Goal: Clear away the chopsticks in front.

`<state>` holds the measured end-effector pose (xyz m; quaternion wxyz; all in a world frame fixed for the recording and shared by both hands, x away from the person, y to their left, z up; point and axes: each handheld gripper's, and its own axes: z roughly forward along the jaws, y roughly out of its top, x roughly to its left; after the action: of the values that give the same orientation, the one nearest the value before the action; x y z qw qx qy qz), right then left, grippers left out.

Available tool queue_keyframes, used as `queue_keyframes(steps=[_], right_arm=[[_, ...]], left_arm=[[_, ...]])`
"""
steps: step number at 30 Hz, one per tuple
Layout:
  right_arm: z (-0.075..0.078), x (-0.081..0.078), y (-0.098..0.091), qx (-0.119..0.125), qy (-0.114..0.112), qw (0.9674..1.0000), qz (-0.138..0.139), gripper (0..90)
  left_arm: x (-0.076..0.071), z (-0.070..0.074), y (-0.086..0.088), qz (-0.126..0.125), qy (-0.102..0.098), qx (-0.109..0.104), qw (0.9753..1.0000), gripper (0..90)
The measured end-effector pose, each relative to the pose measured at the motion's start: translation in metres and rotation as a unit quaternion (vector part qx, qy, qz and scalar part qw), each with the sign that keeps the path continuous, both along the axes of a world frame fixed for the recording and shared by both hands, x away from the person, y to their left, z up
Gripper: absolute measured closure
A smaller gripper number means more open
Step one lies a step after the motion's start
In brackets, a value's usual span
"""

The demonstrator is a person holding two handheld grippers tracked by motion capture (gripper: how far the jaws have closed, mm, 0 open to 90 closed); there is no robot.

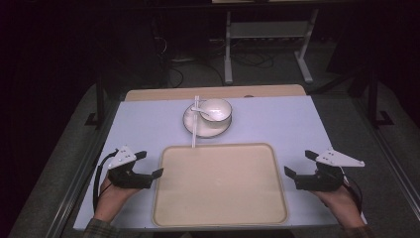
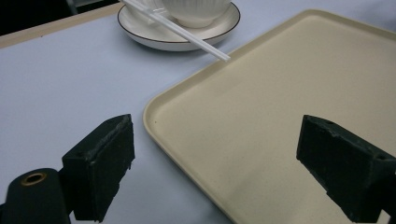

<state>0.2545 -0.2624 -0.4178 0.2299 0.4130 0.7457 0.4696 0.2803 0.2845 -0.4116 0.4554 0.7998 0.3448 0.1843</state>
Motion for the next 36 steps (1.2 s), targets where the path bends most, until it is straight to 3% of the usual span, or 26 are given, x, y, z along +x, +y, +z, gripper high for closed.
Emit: queue_keyframes(steps=[6, 21, 36], right_arm=[[-0.003, 0.000, -0.006, -0.004, 0.006, 0.9999, -0.009, 5.3], [-0.002, -0.003, -0.006, -0.019, 0.008, 0.9996, -0.017, 5.3], [-0.002, -0.005, -0.004, -0.022, 0.008, 0.9996, -0.014, 5.3]], left_arm=[[0.008, 0.001, -0.003, 0.007, 0.006, 0.004, 0.9999, 10.7], [0.023, 0.008, -0.017, -0.007, 0.007, 0.028, 0.9996, 10.7], [0.047, 0.017, -0.021, -0.005, 0.001, 0.023, 0.9997, 10.7]])
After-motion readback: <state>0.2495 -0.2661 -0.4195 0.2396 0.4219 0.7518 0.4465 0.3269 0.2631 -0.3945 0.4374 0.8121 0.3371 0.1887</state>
